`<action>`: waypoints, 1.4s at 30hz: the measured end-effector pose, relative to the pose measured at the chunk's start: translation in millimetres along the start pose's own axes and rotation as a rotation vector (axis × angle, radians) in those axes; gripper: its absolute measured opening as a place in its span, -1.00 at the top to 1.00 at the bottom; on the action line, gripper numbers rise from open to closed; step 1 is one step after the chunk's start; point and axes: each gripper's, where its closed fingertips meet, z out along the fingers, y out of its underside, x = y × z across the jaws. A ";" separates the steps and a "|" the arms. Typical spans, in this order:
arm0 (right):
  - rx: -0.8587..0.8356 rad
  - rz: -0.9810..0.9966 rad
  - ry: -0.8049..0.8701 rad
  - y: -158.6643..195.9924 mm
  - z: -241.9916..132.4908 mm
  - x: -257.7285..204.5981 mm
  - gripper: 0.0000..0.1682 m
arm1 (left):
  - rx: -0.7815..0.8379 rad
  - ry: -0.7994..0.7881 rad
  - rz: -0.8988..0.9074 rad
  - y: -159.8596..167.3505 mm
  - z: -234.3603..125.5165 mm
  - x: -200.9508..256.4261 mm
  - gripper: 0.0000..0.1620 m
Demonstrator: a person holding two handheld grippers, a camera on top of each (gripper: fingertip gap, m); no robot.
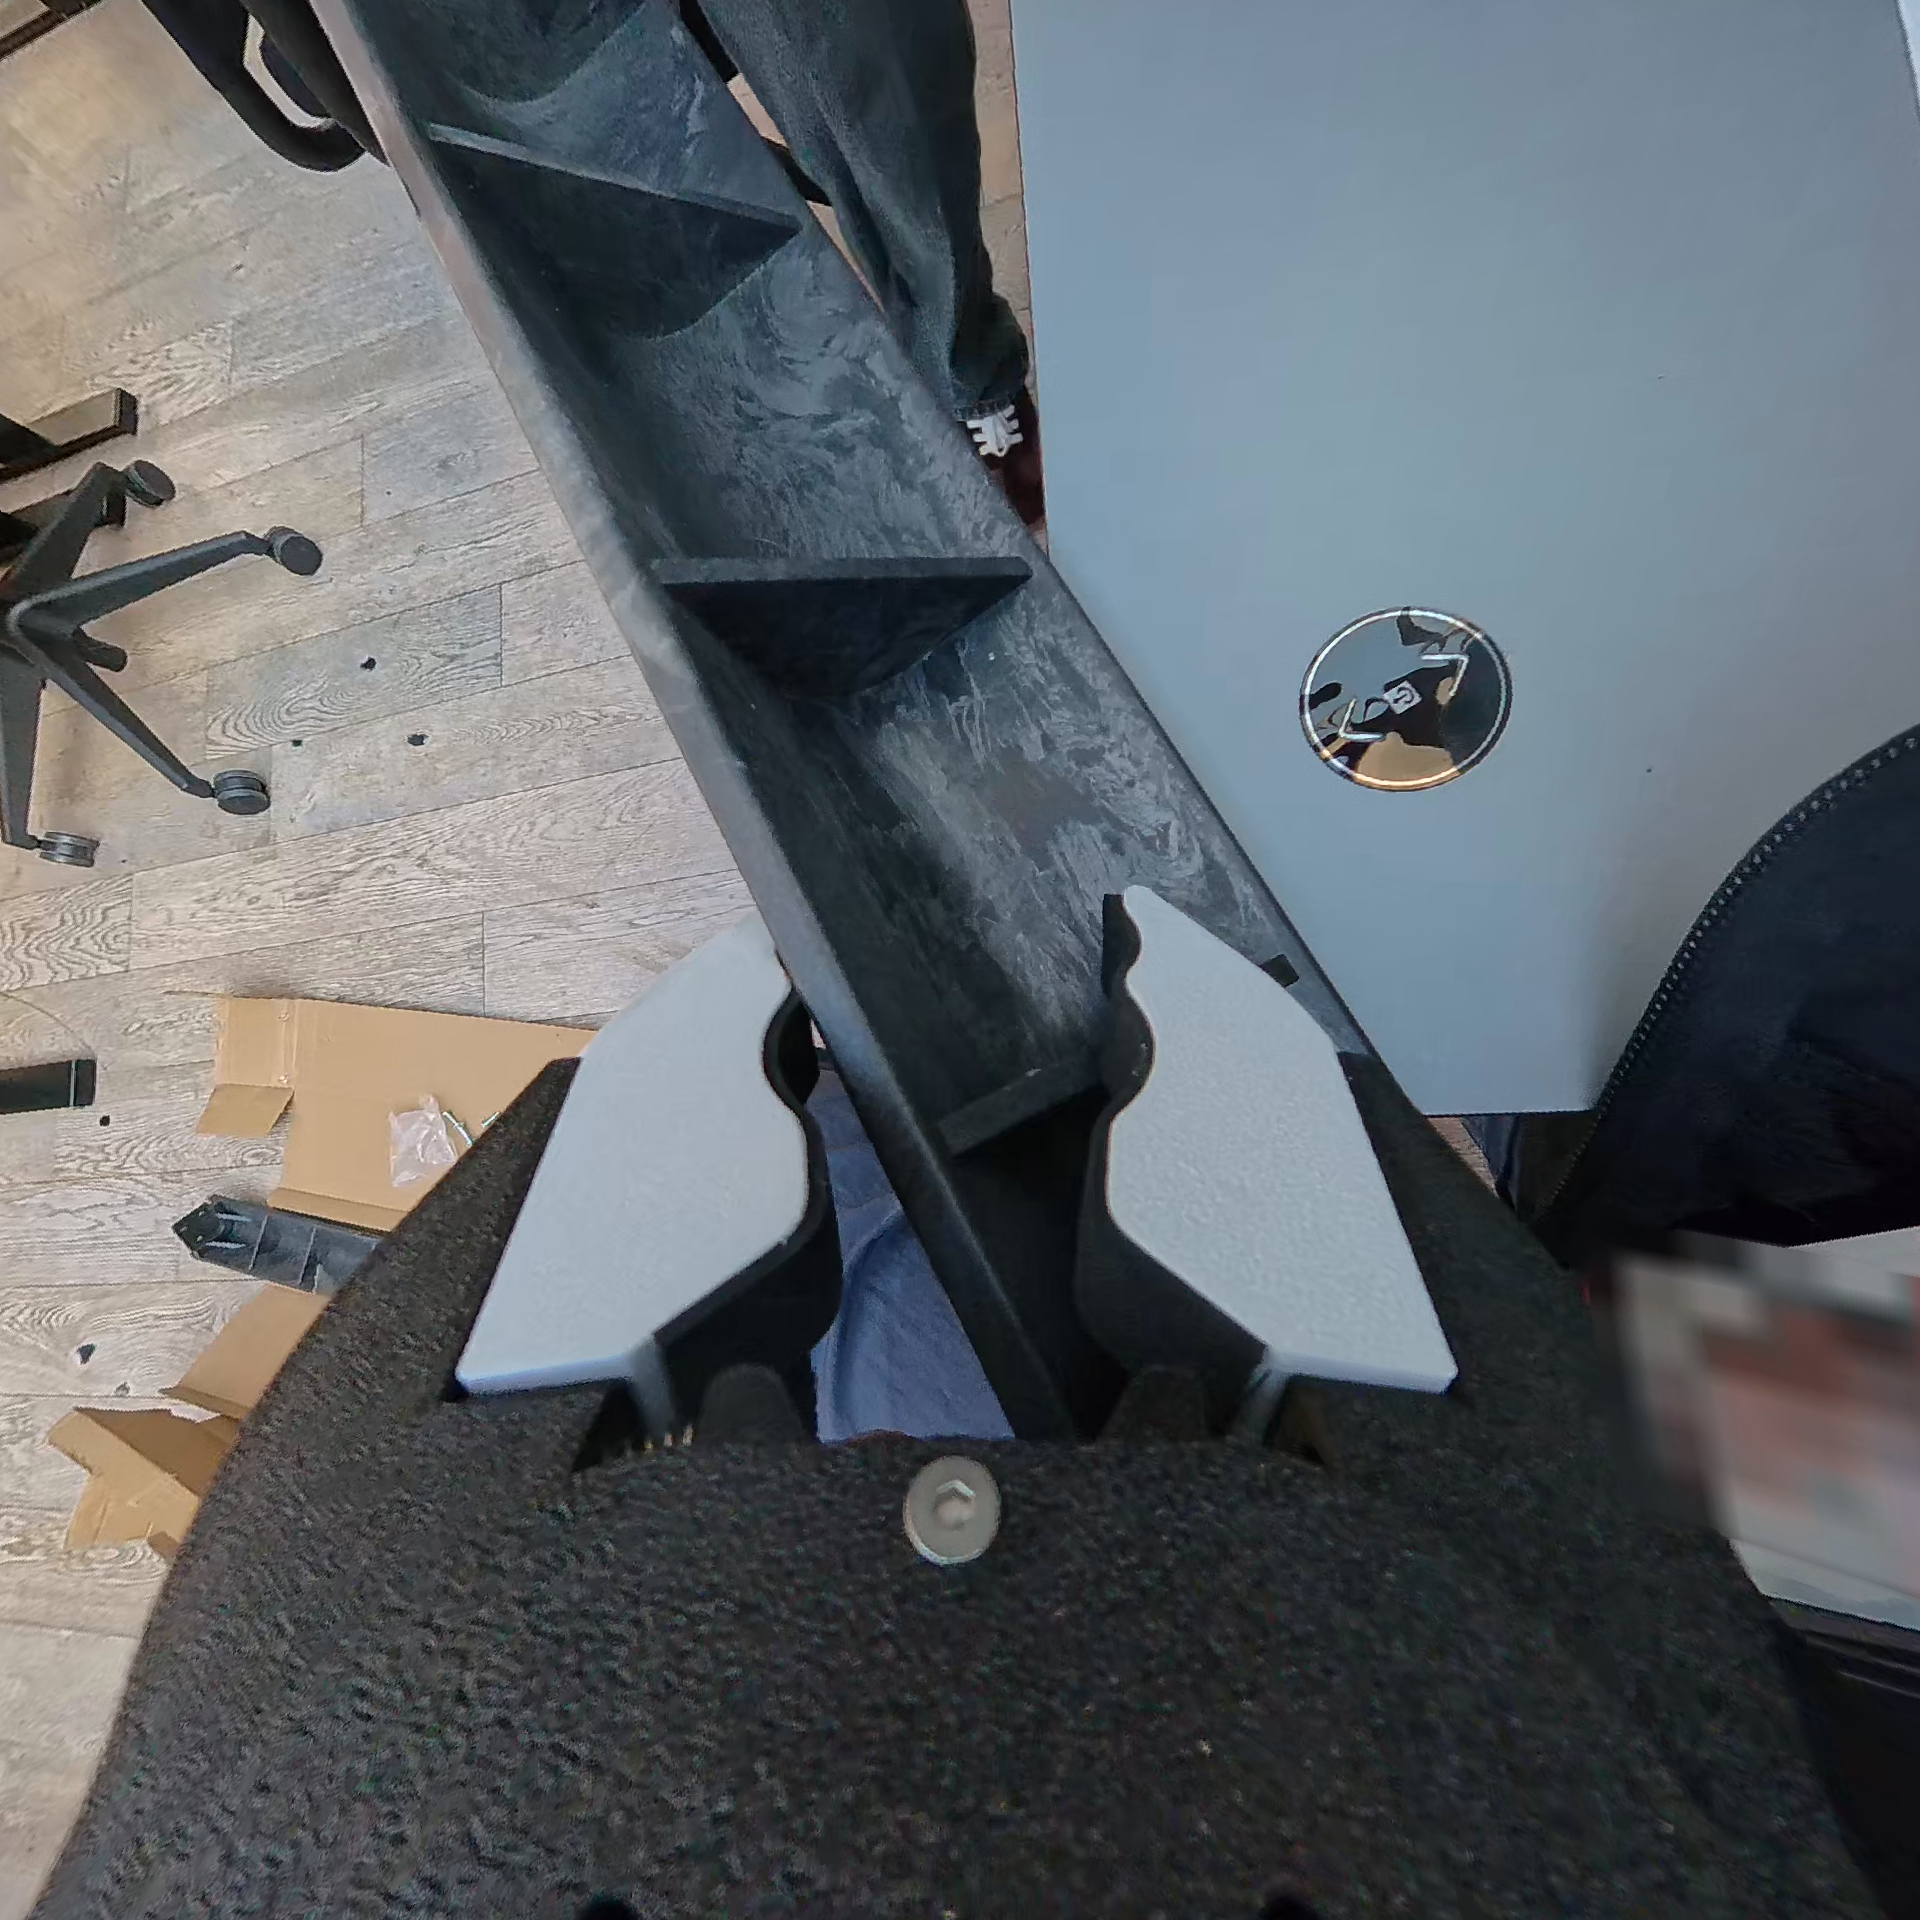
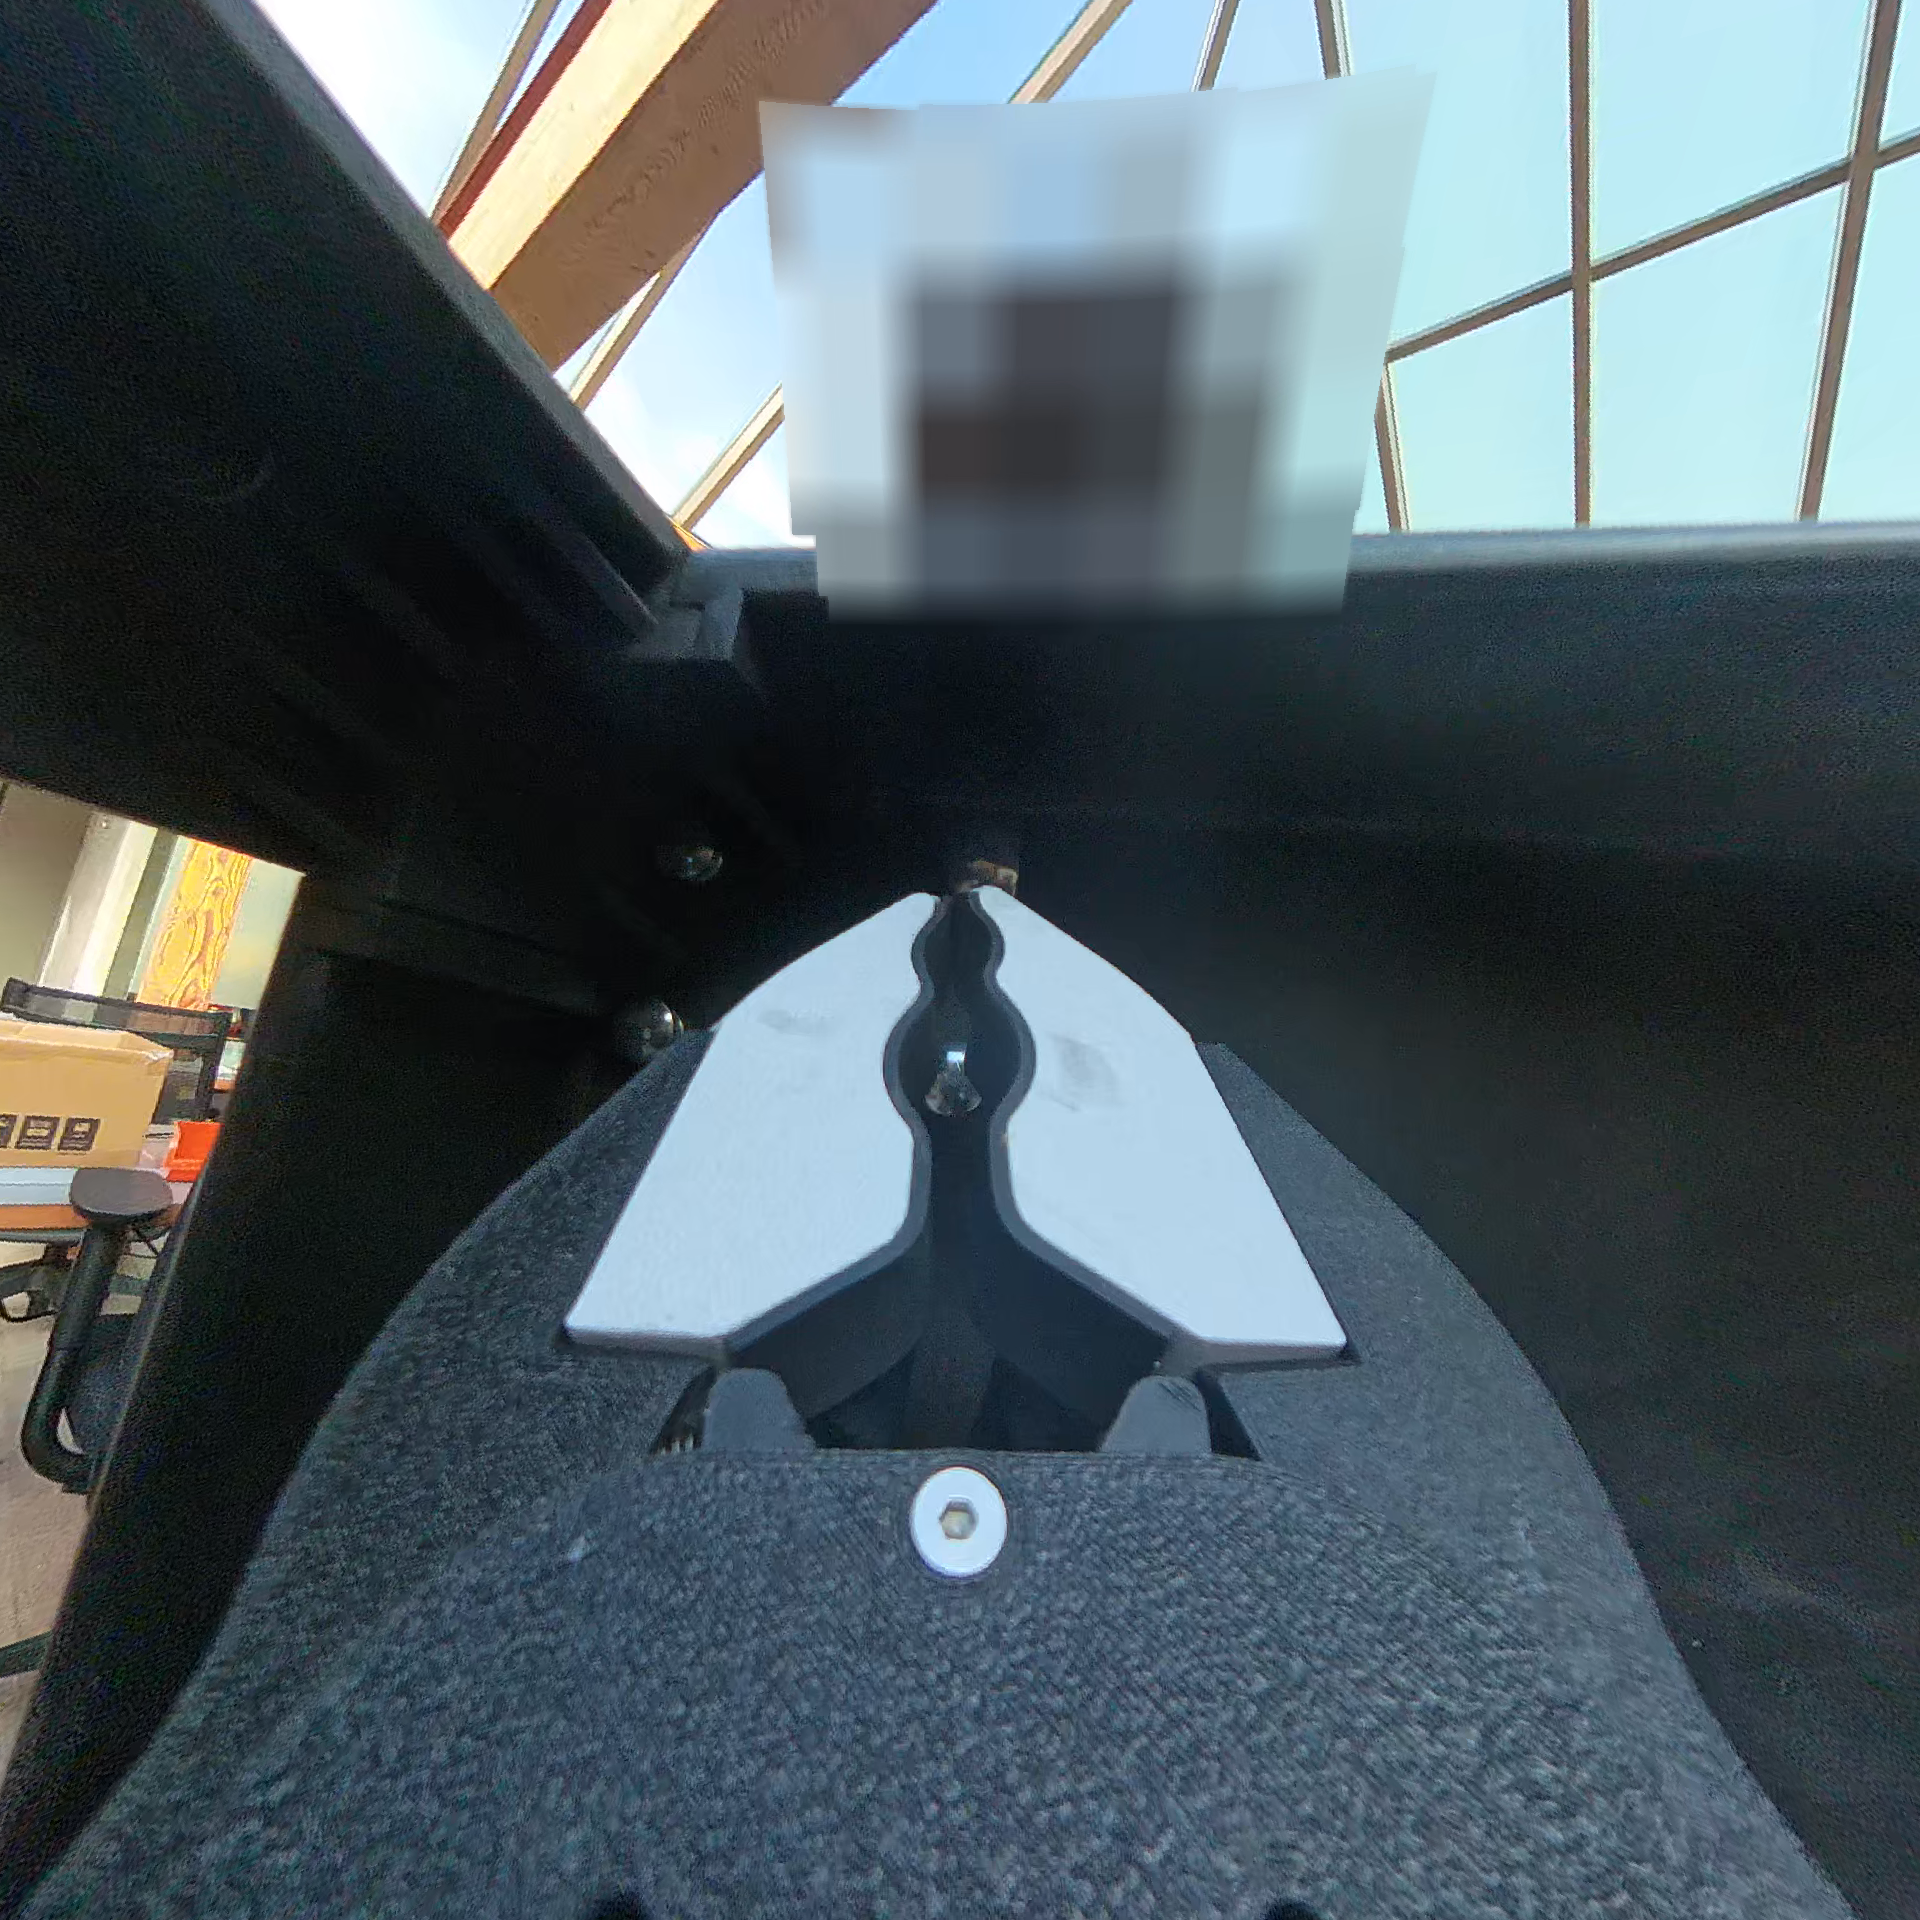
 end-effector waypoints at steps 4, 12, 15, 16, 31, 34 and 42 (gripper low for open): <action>0.022 -0.055 -0.005 -6.2 3.1 -4.5 1.00 | 0.007 0.004 -0.004 -0.2 0.2 0.2 0.35; -0.145 -0.107 -0.003 11.5 28.6 -6.2 1.00 | 0.013 0.011 -0.007 -0.3 0.5 0.0 0.35; -0.121 -0.130 -0.022 2.6 17.9 -16.3 1.00 | 0.016 0.010 -0.007 -0.1 0.2 0.3 0.35; -0.116 -0.136 -0.026 0.4 15.5 -18.2 1.00 | 0.017 0.012 -0.011 -0.1 0.2 0.4 0.35; -0.109 -0.155 -0.041 0.6 1.0 -23.7 1.00 | 0.017 0.011 -0.009 0.0 0.2 0.3 0.35; -0.084 -0.152 -0.039 10.1 -8.9 -28.0 1.00 | 0.018 0.012 -0.010 0.1 0.3 0.2 0.35; -0.177 -0.040 -0.004 38.1 8.1 -0.8 1.00 | 0.019 0.011 -0.010 -0.1 0.3 0.1 0.35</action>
